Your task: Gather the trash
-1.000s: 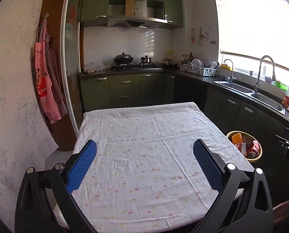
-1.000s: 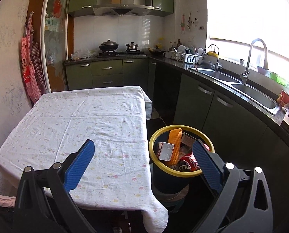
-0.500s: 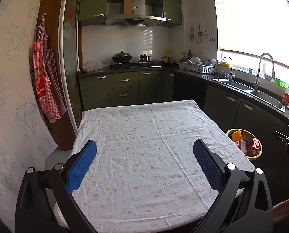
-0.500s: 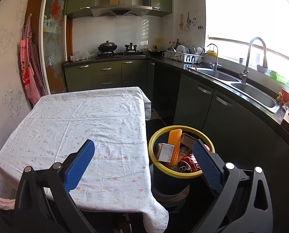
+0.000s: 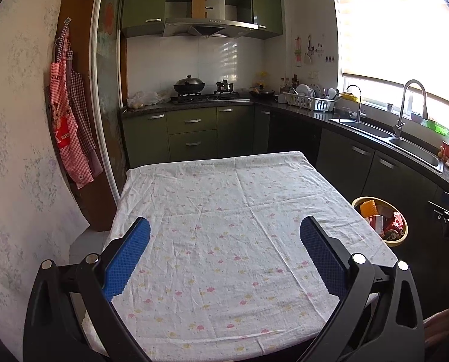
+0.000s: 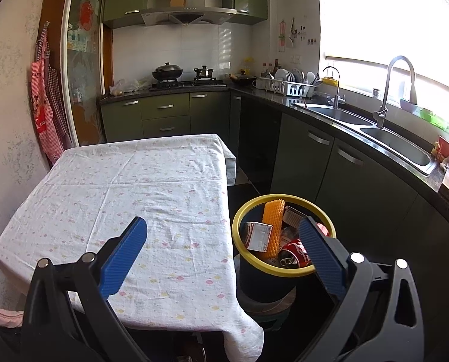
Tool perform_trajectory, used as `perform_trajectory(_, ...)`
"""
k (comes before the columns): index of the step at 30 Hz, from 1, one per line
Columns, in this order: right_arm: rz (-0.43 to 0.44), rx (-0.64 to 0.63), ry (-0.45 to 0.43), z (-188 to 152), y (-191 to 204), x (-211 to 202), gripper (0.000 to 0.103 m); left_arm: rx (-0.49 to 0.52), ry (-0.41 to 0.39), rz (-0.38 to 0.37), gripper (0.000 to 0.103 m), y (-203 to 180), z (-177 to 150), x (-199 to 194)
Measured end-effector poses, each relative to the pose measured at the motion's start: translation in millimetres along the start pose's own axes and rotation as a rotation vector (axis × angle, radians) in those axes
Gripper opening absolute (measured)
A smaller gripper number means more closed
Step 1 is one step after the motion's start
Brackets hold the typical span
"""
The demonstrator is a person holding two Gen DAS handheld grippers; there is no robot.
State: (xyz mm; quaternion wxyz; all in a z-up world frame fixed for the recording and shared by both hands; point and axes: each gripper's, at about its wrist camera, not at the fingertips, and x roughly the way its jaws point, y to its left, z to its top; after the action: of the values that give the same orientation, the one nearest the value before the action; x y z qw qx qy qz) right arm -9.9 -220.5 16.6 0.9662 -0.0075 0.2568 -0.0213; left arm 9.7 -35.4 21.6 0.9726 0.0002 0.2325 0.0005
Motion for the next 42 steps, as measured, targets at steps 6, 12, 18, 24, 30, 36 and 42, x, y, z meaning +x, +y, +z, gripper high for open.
perform_trajectory(6,0.004,0.002,0.001,-0.1,0.1,0.5,0.096,-0.001,0.009,-0.003,0.098,-0.8,-0.8,1.3)
perform_trajectory(12,0.004,0.003,0.003,-1.3,1.0,1.2,0.096,0.002,0.014,-0.004,0.098,-1.3,-1.8,3.3)
perform_trajectory(18,0.006,0.006,0.004,-3.0,2.5,2.6,0.096,-0.003,0.016,-0.007,0.098,-0.5,-1.5,4.2)
perform_trajectory(24,0.006,0.007,0.005,-3.1,2.7,3.1,0.096,0.0,0.019,-0.007,0.098,-1.1,-1.7,4.9)
perform_trajectory(30,0.006,0.007,0.006,-3.4,3.3,3.2,0.096,0.0,0.021,-0.009,0.098,-1.5,-2.0,5.5)
perform_trajectory(36,0.007,0.009,0.007,-3.4,3.1,3.8,0.096,0.003,0.027,-0.013,0.098,-3.8,-3.6,6.4)
perform_trajectory(42,0.007,0.01,0.008,-3.2,3.0,3.8,0.096,0.003,0.028,-0.014,0.098,-4.6,-4.3,6.5)
